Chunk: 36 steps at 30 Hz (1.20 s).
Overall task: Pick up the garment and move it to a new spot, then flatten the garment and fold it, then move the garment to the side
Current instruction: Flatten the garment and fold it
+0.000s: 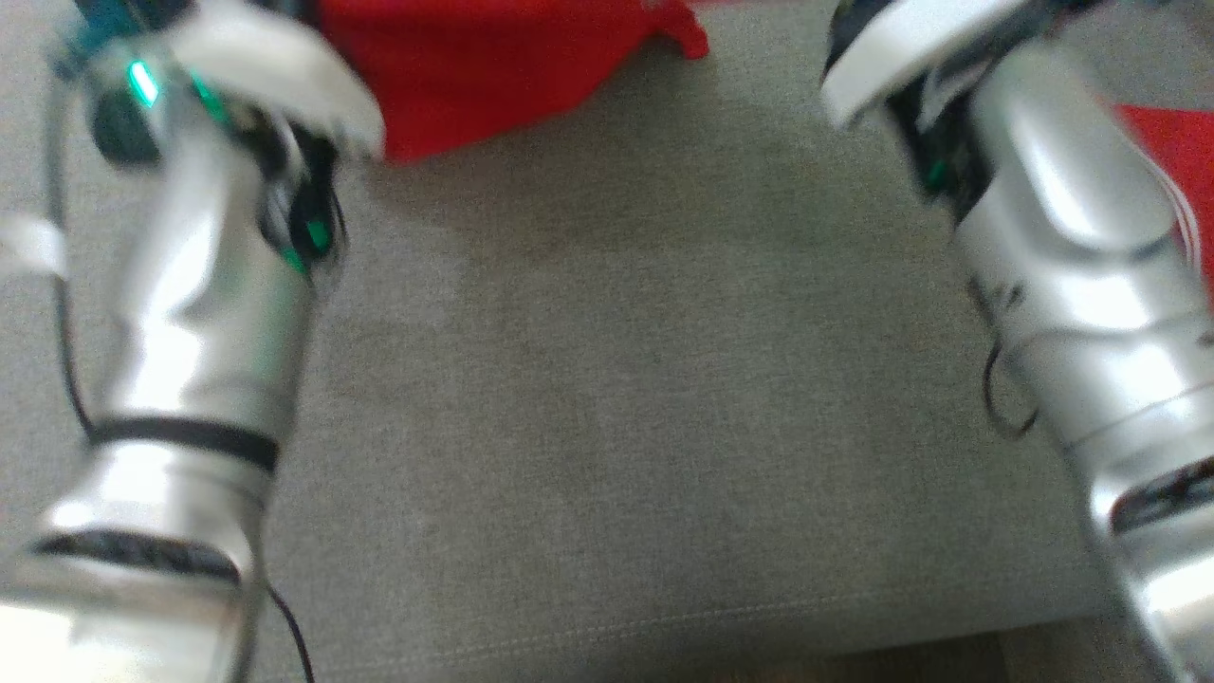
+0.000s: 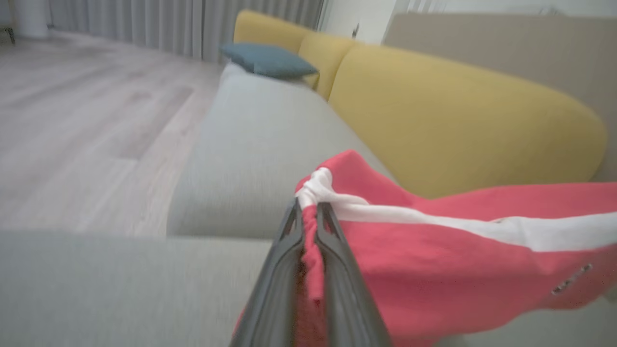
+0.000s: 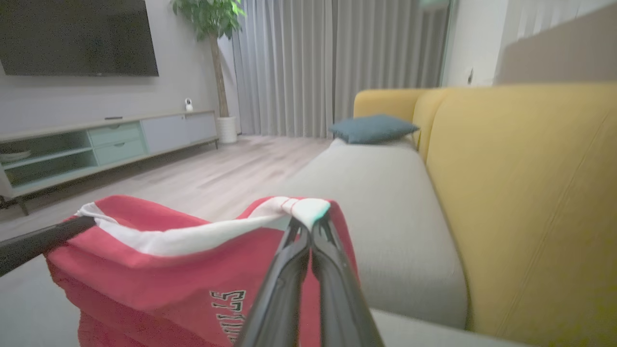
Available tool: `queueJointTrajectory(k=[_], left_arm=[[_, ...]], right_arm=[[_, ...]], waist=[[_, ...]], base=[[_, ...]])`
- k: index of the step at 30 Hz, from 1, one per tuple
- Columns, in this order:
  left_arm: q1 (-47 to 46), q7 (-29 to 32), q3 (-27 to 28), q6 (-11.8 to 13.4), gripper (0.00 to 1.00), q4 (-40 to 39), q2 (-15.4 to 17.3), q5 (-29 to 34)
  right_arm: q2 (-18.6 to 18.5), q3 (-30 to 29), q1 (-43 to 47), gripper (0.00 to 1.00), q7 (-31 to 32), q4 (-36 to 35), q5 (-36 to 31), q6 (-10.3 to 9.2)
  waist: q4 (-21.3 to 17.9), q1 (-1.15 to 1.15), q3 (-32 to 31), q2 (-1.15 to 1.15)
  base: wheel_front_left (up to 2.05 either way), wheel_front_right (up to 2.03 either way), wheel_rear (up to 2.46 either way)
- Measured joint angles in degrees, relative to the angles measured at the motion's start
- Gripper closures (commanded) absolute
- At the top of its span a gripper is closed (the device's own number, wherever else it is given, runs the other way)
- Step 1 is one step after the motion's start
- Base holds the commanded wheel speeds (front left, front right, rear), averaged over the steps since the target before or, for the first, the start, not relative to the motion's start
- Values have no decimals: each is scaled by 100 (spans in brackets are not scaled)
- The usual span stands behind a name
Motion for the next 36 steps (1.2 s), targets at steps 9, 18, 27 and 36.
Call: queueJointTrajectory(k=[9,18,27,36], left_arm=[[1344,3,280,-226,100,119,-367,101],[3473,4,136,-393,100,-1445,-377,443],[5281,5,77,-387,100,-3069,-355,879],[6908,465,-213,-121,100,-4646,-261,855]], right_arm=[[16,592,1481,100,-299,595,909,0],[-502,-113,3501,100,-348,-735,982,0],[-670,-1136,5620,100,-23,-2327,331,0],[-431,-2418,7611,100,1400,-4526,-386,1]], waist=[[168,0,139,0],[210,-1,-298,0],[242,-1,-791,0],[308,-1,-1180,0]], base=[[0,0,0],[0,0,0],[0,0,0],[0,0,0]])
